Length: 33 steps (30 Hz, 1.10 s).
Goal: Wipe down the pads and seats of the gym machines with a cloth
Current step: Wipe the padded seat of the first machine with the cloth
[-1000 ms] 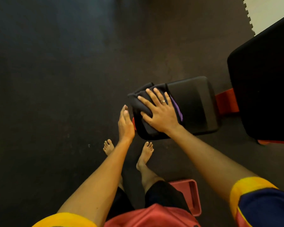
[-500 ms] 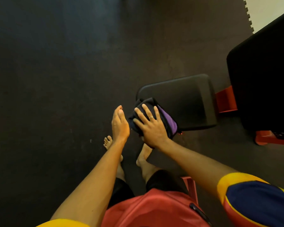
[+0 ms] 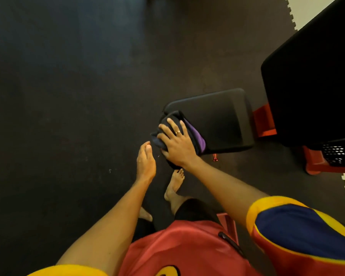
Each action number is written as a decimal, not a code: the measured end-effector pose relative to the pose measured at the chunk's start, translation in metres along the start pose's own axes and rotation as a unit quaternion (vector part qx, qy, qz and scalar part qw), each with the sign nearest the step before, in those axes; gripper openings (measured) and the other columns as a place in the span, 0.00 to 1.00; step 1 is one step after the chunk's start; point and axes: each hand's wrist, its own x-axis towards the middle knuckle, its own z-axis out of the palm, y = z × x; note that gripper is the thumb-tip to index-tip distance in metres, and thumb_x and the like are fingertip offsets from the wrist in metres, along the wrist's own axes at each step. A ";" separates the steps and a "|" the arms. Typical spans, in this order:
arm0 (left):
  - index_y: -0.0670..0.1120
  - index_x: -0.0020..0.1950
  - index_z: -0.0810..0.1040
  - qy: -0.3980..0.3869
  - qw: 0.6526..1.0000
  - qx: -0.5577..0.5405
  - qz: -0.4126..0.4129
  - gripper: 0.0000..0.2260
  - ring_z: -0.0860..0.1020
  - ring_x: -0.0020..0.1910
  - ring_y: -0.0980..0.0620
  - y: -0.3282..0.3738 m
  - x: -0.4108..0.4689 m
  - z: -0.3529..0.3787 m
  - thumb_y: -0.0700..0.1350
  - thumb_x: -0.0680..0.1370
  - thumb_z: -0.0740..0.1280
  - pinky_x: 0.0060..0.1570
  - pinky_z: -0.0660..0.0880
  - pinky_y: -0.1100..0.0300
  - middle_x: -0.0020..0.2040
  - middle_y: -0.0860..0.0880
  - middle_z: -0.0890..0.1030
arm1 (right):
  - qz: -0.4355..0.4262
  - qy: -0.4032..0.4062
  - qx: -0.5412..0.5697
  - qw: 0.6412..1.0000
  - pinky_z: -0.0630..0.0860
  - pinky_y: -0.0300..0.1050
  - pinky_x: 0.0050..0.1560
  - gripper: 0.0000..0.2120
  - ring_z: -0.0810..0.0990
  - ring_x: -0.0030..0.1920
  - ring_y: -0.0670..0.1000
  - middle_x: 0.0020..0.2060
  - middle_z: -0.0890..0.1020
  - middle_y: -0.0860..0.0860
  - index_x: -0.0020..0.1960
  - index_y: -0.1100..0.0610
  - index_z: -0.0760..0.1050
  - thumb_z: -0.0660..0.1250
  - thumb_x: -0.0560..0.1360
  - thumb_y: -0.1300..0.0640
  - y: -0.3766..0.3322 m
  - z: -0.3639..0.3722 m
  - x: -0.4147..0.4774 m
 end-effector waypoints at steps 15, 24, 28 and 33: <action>0.47 0.58 0.80 -0.233 0.968 -0.082 0.048 0.09 0.81 0.48 0.60 0.055 -0.052 -0.070 0.51 0.82 0.67 0.47 0.75 0.66 0.49 0.53 0.84 | 0.442 0.127 0.413 0.786 0.78 0.56 0.55 0.11 0.80 0.55 0.53 0.52 0.80 0.48 0.56 0.49 0.71 0.69 0.78 0.49 -0.086 -0.082 -0.019; 0.40 0.55 0.80 -0.237 0.933 0.085 0.256 0.11 0.78 0.42 0.53 0.124 -0.045 -0.145 0.31 0.75 0.68 0.45 0.75 0.58 0.45 0.45 0.81 | 0.392 0.225 0.557 0.697 0.77 0.48 0.60 0.24 0.78 0.60 0.55 0.61 0.75 0.56 0.59 0.51 0.66 0.78 0.72 0.51 -0.093 -0.149 -0.013; 0.43 0.52 0.81 -0.245 0.906 0.105 0.329 0.11 0.78 0.38 0.55 0.172 -0.041 -0.177 0.32 0.73 0.68 0.41 0.76 0.60 0.41 0.47 0.81 | 0.313 0.224 0.649 0.657 0.75 0.52 0.69 0.38 0.75 0.68 0.54 0.70 0.71 0.55 0.73 0.44 0.58 0.78 0.72 0.53 -0.092 -0.187 -0.009; 0.44 0.54 0.81 -0.252 0.880 0.087 0.393 0.10 0.80 0.42 0.59 0.241 -0.015 -0.202 0.33 0.76 0.70 0.45 0.77 0.65 0.46 0.46 0.82 | 0.281 0.227 0.622 0.694 0.76 0.51 0.68 0.39 0.76 0.68 0.50 0.67 0.75 0.49 0.75 0.50 0.63 0.79 0.71 0.50 -0.079 -0.244 -0.005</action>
